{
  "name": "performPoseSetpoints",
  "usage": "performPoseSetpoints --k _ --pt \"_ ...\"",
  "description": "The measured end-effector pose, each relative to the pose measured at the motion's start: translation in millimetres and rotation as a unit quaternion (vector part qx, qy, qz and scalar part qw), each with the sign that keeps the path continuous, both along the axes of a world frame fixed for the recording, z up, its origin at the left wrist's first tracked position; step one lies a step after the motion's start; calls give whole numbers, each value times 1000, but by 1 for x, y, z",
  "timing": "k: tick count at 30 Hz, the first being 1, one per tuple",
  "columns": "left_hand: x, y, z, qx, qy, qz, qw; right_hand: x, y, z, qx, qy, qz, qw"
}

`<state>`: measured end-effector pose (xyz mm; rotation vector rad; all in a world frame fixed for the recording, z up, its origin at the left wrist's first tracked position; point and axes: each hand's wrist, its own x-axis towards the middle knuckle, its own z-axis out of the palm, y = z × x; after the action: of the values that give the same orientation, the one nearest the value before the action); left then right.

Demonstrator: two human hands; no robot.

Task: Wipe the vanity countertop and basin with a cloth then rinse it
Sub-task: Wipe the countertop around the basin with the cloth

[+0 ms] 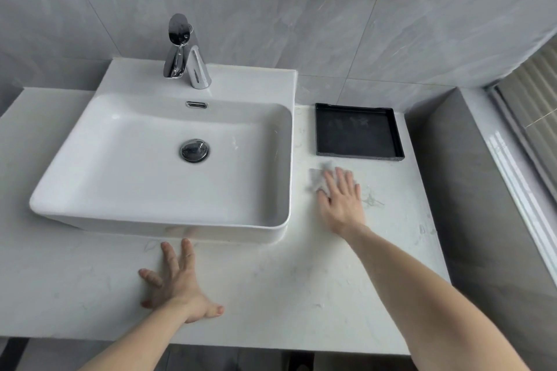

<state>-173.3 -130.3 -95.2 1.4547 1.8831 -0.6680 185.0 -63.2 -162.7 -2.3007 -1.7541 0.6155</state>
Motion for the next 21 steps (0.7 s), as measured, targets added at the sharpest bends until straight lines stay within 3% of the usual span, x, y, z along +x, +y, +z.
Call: performPoseSetpoints --k 4,8,10,13,18,21 --pt "0 0 1 2 -1 2 1000 97 -43 2 -16 -21 -171 985" --pt "2 0 5 -3 -4 5 1000 121 -61 29 -4 1 -223 975" --pt "3 0 7 -4 -3 5 1000 93 -57 43 41 26 -203 978" --pt "3 0 9 -5 0 6 1000 31 -42 47 99 68 -87 989" --pt "3 0 6 -3 6 2 1000 -58 -22 13 -4 26 100 995" --pt "2 0 6 -1 7 -3 1000 -46 -34 -2 12 6 91 996"
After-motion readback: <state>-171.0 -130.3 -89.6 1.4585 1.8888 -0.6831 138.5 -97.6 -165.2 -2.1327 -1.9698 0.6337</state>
